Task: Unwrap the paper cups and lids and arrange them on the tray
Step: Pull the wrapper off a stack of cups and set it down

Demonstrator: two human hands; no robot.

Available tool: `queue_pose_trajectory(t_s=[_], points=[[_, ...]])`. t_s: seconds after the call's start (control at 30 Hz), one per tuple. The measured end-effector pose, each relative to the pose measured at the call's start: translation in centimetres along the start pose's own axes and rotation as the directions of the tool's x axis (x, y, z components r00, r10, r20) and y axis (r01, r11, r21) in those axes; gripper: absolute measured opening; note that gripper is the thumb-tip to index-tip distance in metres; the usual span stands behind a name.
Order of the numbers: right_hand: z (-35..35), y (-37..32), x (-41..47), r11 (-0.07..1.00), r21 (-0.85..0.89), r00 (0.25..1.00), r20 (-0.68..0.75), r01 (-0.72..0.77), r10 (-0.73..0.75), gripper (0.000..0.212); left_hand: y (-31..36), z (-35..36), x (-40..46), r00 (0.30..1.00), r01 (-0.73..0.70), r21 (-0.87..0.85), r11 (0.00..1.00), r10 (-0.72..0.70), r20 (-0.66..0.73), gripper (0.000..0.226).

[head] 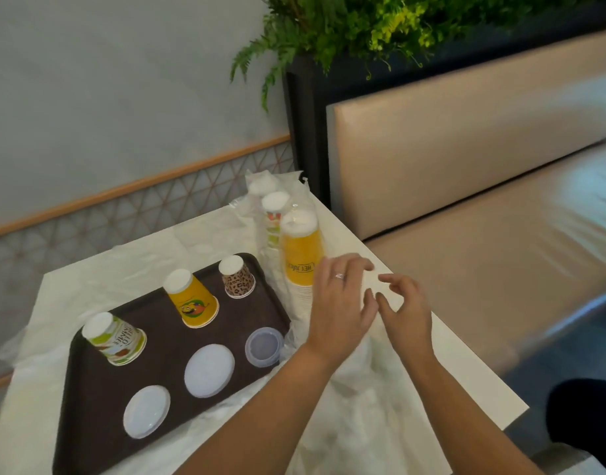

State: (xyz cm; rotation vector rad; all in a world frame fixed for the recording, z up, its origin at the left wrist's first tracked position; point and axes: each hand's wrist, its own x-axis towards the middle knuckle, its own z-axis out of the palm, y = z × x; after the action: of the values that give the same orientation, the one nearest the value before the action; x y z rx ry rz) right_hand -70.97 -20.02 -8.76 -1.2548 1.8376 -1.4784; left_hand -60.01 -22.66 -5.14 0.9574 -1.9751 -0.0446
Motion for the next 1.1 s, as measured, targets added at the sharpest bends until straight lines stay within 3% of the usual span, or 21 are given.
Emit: queue_pose_trajectory(t_s=[0.07,0.13,0.23,0.33,0.53,0.87,1.0,1.1], points=[[1.3,-1.3,0.5,1.0,0.017,0.997,0.071,0.026,-0.027,0.035,-0.8,-1.4,0.8,0.967,0.175,-0.023,0.984,-0.176,-0.184,0.042],[2.6,-2.4,1.3,0.998,-0.012,0.984,0.167,0.057,-0.055,0.046,-1.8,-2.0,1.5,0.884,0.365,-0.089,0.927,-0.375,-0.279,0.057],[4.6,-3.3,2.6,0.993,-0.091,0.943,0.331,0.07,-0.037,0.071,-3.1,-2.3,2.5,0.76,0.578,-0.227,0.784,-0.619,-0.2,0.08],[6.0,-3.5,3.6,0.986,-0.145,0.904,0.426,0.086,-0.016,0.079,-4.3,-1.9,3.0,0.676,0.686,-0.336,0.645,-0.736,-0.034,0.089],[7.5,-3.3,3.7,0.975,-0.193,0.911,0.413,0.112,-0.023,0.07,-6.4,-1.0,2.8,0.638,0.763,-0.245,0.598,-0.757,0.139,0.078],[6.9,-4.7,2.3,0.985,-0.025,0.934,0.323,0.172,-0.155,0.081,-5.3,-5.3,3.2,0.759,0.633,-0.403,0.661,-0.631,0.159,0.067],[6.9,-6.5,1.5,0.974,0.172,0.91,0.362,0.149,-0.203,0.083,-4.4,-8.8,4.2,0.755,0.609,-0.527,0.593,-0.637,0.156,0.075],[7.0,-7.8,0.8,0.971,0.201,0.907,0.372,0.128,-0.197,0.078,-4.2,-12.3,5.0,0.744,0.568,-0.638,0.52,-0.656,0.128,0.085]])
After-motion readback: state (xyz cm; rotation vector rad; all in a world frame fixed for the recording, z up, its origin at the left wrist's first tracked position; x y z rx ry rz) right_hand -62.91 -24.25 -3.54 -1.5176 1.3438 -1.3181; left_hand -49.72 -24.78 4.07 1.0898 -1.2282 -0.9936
